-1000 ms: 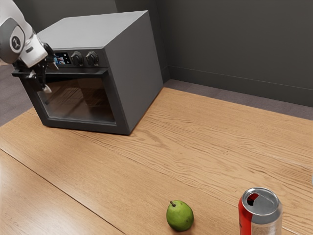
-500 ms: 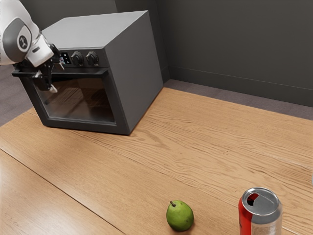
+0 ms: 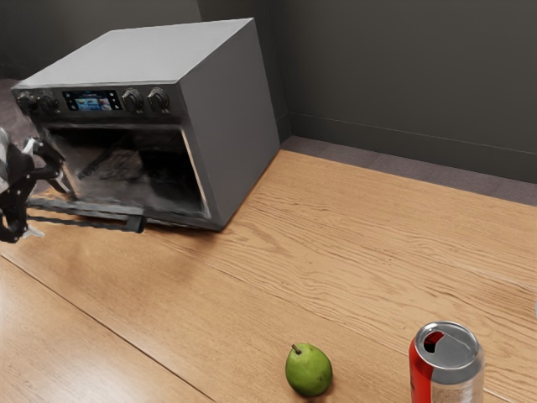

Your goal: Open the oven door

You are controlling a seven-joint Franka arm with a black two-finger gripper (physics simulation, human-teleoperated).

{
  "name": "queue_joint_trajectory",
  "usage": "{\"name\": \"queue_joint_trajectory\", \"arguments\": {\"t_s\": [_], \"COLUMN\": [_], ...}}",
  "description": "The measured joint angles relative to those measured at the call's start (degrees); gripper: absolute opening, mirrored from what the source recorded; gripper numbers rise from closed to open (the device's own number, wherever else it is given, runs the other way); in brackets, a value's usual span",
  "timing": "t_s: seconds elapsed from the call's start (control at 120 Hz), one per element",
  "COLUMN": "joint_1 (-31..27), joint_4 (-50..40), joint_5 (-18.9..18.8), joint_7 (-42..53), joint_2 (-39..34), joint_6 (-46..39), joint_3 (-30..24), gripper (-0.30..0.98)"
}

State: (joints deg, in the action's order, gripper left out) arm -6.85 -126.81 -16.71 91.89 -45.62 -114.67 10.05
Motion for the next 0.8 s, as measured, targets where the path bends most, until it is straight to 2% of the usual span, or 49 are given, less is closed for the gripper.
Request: {"name": "queue_joint_trajectory", "arguments": {"t_s": [0.025, 0.058, 0.108, 0.133, 0.175, 0.233, 0.342, 0.408, 0.6, 0.8], "joint_1": [0.72, 0.55, 1.06, 1.10, 0.62, 0.35, -0.09, -0.47, -0.67, -0.61], "joint_4": [6.09, 18.02, 31.75, 36.86, 44.01, 49.36, 51.96, 51.66, 51.55, 51.53], "joint_5": [0.14, 2.79, 11.45, 14.02, 15.84, 16.66, 17.52, 17.91, 18.45, 18.77], "joint_7": [-1.36, -4.05, -9.08, -11.59, -16.66, -23.71, -35.12, -41.15, -55.20, -65.79], "joint_2": [-1.11, 4.32, 17.40, 22.67, 29.76, 38.28, 49.81, 53.28, 54.60, 54.62], "joint_6": [1.14, 4.42, 8.11, 9.60, 13.03, 17.30, 23.23, 25.64, 29.59, 31.35], "joint_3": [-1.88, -2.73, -1.44, -2.96, -5.47, -6.70, -7.05, -7.00, -7.20, -7.24], "gripper": [0.60, 0.62, 0.63, 0.64, 0.65, 0.66, 0.67, 0.68, 0.68, 0.69]}}
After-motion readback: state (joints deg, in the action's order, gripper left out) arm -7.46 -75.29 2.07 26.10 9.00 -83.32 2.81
